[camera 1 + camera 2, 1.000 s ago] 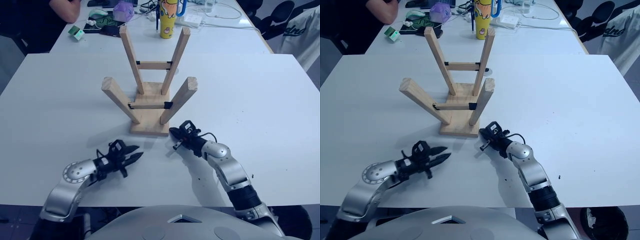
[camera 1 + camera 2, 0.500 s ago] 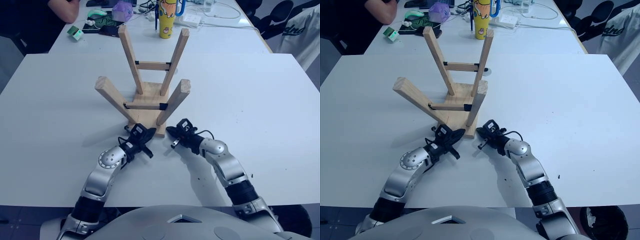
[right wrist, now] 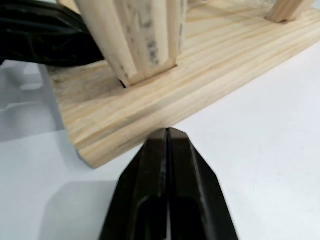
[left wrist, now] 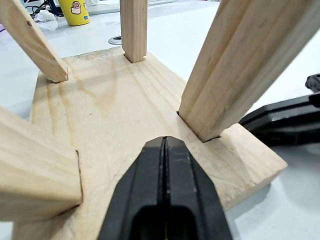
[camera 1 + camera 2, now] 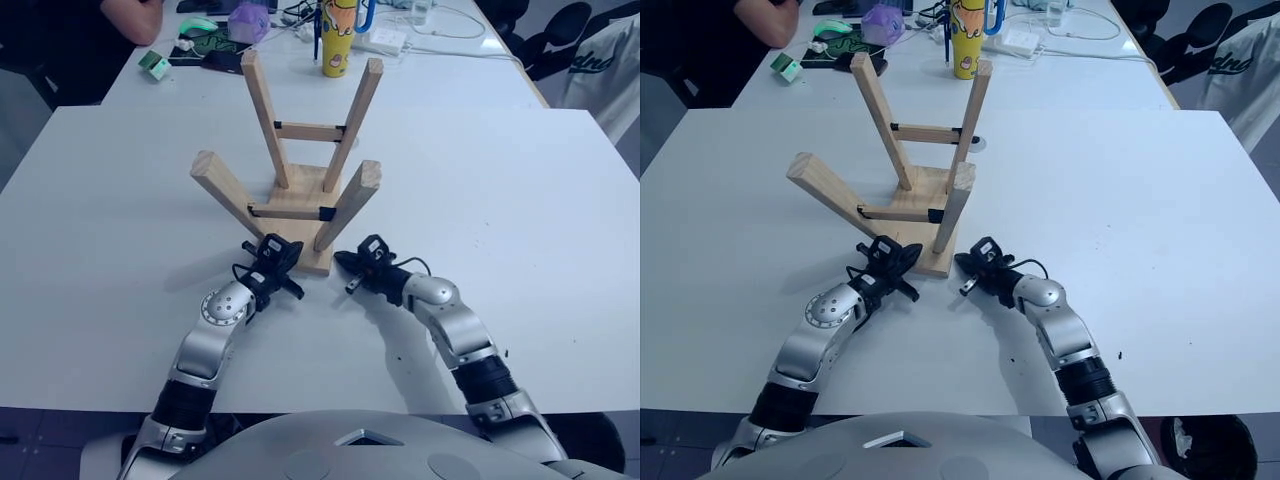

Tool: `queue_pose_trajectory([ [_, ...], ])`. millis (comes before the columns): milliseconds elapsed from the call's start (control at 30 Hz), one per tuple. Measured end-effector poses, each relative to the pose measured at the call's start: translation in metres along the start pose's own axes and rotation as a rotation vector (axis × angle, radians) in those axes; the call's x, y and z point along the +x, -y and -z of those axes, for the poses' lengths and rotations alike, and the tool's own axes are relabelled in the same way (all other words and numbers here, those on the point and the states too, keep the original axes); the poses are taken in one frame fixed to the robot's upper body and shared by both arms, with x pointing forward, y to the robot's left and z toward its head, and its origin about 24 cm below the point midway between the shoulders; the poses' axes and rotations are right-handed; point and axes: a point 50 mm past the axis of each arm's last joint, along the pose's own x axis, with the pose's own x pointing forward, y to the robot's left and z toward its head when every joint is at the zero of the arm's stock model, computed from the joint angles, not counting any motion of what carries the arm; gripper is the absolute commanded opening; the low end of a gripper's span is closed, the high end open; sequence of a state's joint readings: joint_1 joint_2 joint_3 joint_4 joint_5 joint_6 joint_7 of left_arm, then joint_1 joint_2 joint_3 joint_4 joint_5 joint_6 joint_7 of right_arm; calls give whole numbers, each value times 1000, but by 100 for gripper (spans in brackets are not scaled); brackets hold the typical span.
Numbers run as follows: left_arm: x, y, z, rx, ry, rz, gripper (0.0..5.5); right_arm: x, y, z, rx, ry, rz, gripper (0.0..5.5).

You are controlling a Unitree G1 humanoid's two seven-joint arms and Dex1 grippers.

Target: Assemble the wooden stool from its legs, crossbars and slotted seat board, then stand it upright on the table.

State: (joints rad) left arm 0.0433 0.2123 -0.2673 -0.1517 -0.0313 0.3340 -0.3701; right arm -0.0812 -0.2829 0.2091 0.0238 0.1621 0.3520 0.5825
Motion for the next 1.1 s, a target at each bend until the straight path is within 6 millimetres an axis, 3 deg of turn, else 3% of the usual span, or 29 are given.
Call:
queue_pose_trajectory([
  [67, -1, 0, -1, 14, -8, -4, 1, -20, 22, -12, 87, 73, 53, 0],
  [167, -2, -1, -1, 24, -14, -15, 1, -50, 46, -61, 147, 282, 35, 0],
  [233, -3, 0, -1, 24, -9, -17, 1, -64, 47, -95, 180, 430, -37, 0],
  [300, -3, -1, -3, 26, 1, -19, 1, -75, 39, -125, 232, 580, -148, 0],
  [433, -4, -2, -3, 25, 4, -23, 1, -84, 18, -161, 322, 738, -321, 0],
  [567, -4, -2, 0, 29, -20, -14, 1, -88, -30, -199, 262, 809, -543, 0],
  [667, -4, -3, 0, 37, -23, -3, 1, -85, -32, -207, 271, 841, -504, 0],
  [800, -3, -3, 0, 39, -24, 7, 1, -96, -32, -249, 179, 1000, -491, 0],
  [967, -3, -4, 0, 41, -25, 11, 1, -101, -28, -260, 215, 1083, -468, 0],
  [1033, -2, -4, 0, 44, -26, 15, 1, -84, -35, -247, 237, 986, -458, 0],
  [1100, -2, -5, -1, 48, -24, 20, 1, -42, -41, -208, 288, 721, -378, 0],
])
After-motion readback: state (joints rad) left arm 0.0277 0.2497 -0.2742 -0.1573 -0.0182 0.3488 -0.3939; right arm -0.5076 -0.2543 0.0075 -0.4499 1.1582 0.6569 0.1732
